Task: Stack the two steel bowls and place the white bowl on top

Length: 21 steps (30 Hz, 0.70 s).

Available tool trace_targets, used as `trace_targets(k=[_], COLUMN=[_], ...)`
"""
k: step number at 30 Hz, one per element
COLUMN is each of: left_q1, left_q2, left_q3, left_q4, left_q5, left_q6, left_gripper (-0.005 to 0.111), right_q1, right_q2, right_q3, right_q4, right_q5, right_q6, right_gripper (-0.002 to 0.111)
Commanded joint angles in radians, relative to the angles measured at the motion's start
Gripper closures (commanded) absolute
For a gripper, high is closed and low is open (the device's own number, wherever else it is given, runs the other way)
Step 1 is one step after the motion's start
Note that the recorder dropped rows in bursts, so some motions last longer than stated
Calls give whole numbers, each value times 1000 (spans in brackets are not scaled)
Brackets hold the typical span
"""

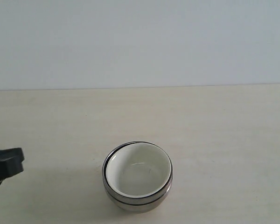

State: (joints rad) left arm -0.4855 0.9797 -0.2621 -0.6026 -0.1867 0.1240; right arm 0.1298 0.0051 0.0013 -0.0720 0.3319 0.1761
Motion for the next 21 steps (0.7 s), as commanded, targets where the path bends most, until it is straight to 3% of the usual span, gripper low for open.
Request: trace_targets(k=[1,8,21], left_q1=[-4,-4,-4], left_q2=[-130,-238,-245], left_q3=[131,167,167], left_q4=[-14,-14,-14], left_q5=[-29,187,187], left_q6=[-162,-200,-200], left_gripper=[103,103,103], right_q1=[3,3,3], right_q2=[-5,-5,-5], right_q3=[-1,-1,-1], right_q4=[-8,-8,-8], right_q5=[-7,-7,-7], right_q6=[-1,-1,-1], right_gripper=[108,108,108])
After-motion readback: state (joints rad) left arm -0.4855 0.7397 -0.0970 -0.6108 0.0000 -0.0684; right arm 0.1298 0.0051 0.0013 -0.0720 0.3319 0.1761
